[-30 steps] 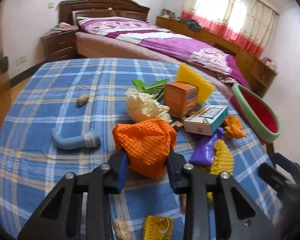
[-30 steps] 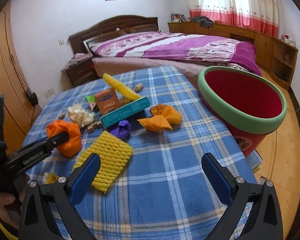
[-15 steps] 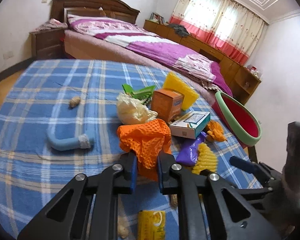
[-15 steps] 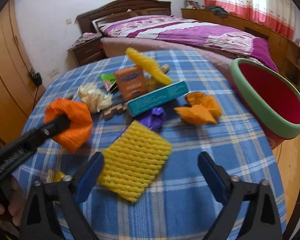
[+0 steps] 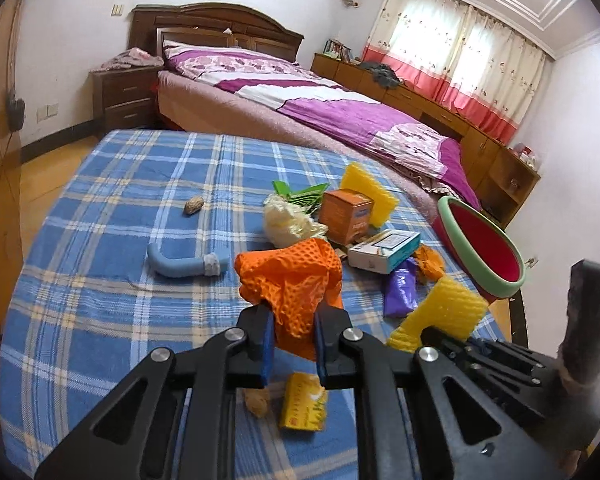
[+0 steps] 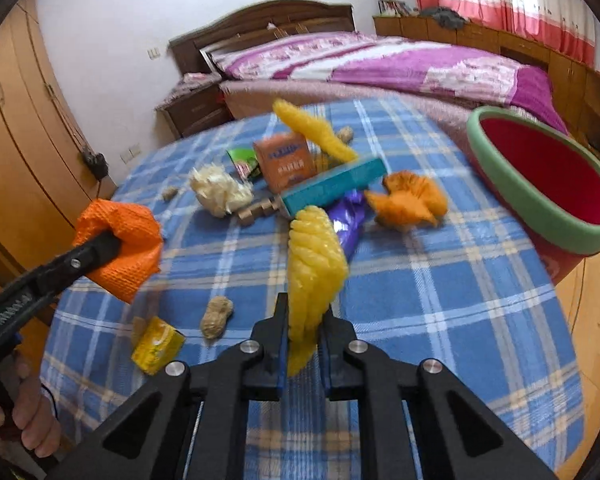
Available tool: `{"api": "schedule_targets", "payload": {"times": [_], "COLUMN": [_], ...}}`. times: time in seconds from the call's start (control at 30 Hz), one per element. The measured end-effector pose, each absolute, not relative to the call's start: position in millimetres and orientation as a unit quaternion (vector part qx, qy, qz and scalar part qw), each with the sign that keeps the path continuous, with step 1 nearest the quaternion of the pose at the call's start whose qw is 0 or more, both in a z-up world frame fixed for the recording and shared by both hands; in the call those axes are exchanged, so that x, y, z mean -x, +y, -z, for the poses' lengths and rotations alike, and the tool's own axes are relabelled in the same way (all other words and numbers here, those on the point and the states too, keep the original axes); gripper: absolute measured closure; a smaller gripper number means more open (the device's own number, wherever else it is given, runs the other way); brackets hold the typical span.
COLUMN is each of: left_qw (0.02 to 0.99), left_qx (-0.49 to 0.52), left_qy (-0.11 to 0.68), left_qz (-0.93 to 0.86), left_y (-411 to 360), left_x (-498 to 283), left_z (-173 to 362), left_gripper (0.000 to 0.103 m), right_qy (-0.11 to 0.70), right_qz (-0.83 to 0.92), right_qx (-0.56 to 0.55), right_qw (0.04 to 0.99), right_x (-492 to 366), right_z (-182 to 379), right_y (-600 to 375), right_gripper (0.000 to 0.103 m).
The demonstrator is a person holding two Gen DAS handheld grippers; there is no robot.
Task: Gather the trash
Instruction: 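Grasp the orange mesh bag with the left tool while the right tool grasps the yellow foam net, then carry the orange mesh bag and yellow foam net over the red bucket with both tools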
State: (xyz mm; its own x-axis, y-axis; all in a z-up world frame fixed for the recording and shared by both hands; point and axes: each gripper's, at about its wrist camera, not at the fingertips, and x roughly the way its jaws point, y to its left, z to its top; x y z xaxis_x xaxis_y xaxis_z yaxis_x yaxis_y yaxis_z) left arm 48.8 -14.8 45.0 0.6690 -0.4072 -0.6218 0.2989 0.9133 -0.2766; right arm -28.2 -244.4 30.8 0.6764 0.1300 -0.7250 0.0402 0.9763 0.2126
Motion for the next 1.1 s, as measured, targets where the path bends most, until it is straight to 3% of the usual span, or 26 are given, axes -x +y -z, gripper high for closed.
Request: {"api": "schedule_targets", "payload": {"times": [0.53,1.1], "left_qw": [0.898,0.872], "left_qx": [0.051,-0.009], "left_qy": [0.354,0.371], "left_qz": [0.255,0.32], "left_y": [-84.2,-233.1], "left_x": [-56.8,-86.3], "left_z": [-87.6,-92.8], "left_gripper": [0.088,0.088], "right_qy": [0.314,0.31], "right_qz": [-0.01,0.072], "right_qx": [-0.121,-0.159], "right_qw": [0.942,0.935], "right_x": [55.6,46.9], "right_z": [-101.0,-104.5], "right_y": [-310.5,-450.7], "right_gripper": [0.09,0.09]}}
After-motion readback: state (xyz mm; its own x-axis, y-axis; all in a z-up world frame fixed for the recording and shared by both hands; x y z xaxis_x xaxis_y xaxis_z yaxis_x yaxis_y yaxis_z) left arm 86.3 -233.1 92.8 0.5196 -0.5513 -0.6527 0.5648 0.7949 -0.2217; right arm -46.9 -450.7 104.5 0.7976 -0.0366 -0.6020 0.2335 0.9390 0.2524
